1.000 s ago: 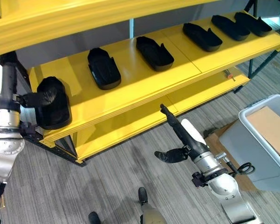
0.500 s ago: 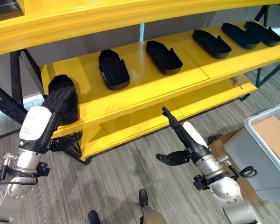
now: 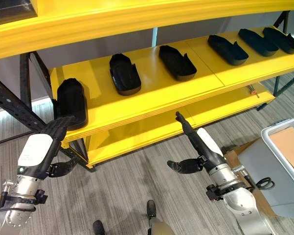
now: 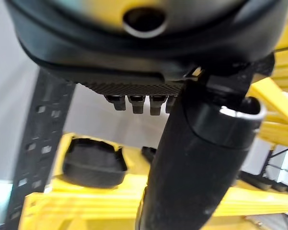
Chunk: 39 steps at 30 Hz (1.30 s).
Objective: Move parts from the plastic box to the shelf.
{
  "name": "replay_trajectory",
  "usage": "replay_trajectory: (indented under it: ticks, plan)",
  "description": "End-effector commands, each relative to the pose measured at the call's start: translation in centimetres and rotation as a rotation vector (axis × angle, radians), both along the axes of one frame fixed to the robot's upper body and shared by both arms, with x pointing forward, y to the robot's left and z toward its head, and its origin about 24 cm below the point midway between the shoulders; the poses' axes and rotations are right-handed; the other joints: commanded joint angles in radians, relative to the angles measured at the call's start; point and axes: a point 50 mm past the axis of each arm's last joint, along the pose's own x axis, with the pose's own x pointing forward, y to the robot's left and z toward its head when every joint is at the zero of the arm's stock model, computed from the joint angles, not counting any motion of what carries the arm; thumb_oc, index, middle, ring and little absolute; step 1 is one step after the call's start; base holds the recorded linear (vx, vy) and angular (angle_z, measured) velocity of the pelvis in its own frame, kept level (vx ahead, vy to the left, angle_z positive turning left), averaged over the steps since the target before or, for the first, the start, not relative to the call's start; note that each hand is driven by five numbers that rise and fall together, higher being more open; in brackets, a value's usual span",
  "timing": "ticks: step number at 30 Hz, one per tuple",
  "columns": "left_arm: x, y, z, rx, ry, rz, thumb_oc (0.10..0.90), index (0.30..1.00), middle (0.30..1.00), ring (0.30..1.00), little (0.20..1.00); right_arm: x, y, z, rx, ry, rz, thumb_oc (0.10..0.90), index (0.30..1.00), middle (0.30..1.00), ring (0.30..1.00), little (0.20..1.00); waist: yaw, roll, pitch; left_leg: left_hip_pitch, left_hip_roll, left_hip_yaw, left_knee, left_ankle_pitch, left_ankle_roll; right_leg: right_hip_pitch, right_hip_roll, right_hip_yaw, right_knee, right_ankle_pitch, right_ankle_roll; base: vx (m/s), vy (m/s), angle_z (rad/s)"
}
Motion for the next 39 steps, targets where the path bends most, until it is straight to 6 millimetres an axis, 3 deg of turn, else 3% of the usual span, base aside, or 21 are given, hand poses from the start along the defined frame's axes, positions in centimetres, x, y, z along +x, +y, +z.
replay_trajectory:
  ticks: [1,8,21,39]
  plan:
    - [0.9,1.4,3.4,0.097,-0.153,0.025,0.900,1.000,1.000,1.000,1.000,0.0,0.8,5.0,0.022,-0.284,0.040,0.900,1.000,1.000,1.000,1.000,-0.017,-0.052,-0.038,0.044,0.015,-0.047,-0.004,0.016,-0.007,0.112,-0.034,-0.050,0.000,-0.112,0.041,0.00,0.000,0.00]
    - [1.3,1.4,2.2,0.089,-0.113,0.038,0.900,1.000,1.000,1.000,1.000,0.1,0.7,4.8,0.034,-0.277,0.035,0.900,1.000,1.000,1.000,1.000,-0.018,-0.055,-0.035,0.042,0.014,-0.049,-0.004,0.017,-0.006,0.112,-0.034,-0.052,0.000,-0.113,0.040,0.00,0.001,0.02]
    - [3.8,0.6,-0.1,0.095,-0.052,0.043,0.900,1.000,1.000,1.000,1.000,0.7,1.4,5.1,0.053,-0.308,0.047,0.900,1.000,1.000,1.000,1.000,-0.030,-0.057,-0.021,0.033,0.016,-0.044,-0.004,0.020,-0.007,0.096,-0.032,-0.047,0.001,-0.105,0.042,0.00,0.001,0.01]
    - [5.1,1.0,-0.8,0.099,-0.050,0.103,0.900,1.000,1.000,1.000,1.000,1.0,1.5,5.2,0.053,-0.317,0.044,0.900,1.000,1.000,1.000,1.000,-0.035,-0.054,-0.009,0.031,0.018,-0.039,-0.004,0.023,-0.009,0.087,-0.031,-0.045,0.003,-0.106,0.040,0.00,0.000,-0.02]
